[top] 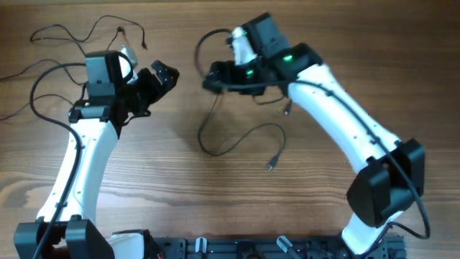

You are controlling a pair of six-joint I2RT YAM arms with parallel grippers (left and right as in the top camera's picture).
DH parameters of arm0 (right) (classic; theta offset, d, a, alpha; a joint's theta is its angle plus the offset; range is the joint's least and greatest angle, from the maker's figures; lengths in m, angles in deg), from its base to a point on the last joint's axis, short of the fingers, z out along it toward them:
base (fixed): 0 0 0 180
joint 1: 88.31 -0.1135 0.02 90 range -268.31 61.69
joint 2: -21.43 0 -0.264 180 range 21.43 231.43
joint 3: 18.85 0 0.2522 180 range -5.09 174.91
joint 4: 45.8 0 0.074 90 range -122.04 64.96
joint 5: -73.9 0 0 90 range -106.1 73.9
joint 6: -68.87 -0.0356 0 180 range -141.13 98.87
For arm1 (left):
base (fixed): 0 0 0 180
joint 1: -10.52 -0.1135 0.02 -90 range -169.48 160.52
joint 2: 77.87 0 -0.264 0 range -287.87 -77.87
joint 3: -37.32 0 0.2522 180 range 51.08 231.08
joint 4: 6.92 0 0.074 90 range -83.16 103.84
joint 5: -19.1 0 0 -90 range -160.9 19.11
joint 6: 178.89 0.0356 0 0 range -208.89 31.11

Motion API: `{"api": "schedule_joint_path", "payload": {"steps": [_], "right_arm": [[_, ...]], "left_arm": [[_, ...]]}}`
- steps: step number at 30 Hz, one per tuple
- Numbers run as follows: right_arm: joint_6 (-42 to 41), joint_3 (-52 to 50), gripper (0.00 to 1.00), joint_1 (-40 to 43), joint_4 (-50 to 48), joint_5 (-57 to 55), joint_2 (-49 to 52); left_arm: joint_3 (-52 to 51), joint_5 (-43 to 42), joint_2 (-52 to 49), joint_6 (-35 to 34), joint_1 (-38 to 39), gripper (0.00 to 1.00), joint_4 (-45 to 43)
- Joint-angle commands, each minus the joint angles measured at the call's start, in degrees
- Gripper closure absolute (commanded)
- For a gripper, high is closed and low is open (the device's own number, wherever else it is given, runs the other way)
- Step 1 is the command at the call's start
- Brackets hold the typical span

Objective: Untangle cables

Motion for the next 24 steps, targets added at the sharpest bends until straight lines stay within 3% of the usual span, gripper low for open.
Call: {"api": "schedule_joint_path", "payload": {"steps": [1, 5, 11, 18, 21, 23, 24], "right_arm": [[1.0, 1.0, 0.08, 9.2, 4.3, 0.2, -2.3], [1.2, 1.0, 0.08, 14.2, 9.2, 0.2, -2.3], [2.7, 1.0, 0.08, 14.5, 10.1, -0.3, -2.3], [2.7, 1.0, 0.07, 14.5, 10.3, -2.4, -2.3], [2.7, 1.0, 0.07, 14.5, 10.5, -2.4, -2.3], [2.7, 1.0, 0.07, 14.5, 10.5, -2.4, -2.3], [2.7, 1.0, 0.08, 14.5, 10.5, -2.4, -2.3]], "left_arm": [[0.2, 1.7, -1.6, 1.4, 3.6, 0.02, 3.8], [0.2, 9.8, -7.5, 1.3, 11.2, 0.05, 8.4], [0.2, 24.7, -17.7, 0.4, 22.9, 0.15, 9.9], [0.2, 27.3, -23.0, 0.5, 26.7, 0.3, 14.0], [0.2, 27.4, -23.2, 0.5, 26.7, 0.51, 13.9], [0.2, 27.4, -23.2, 0.5, 26.7, 0.74, 13.8], [0.2, 27.6, -23.2, 0.5, 26.7, 0.91, 13.7]]}}
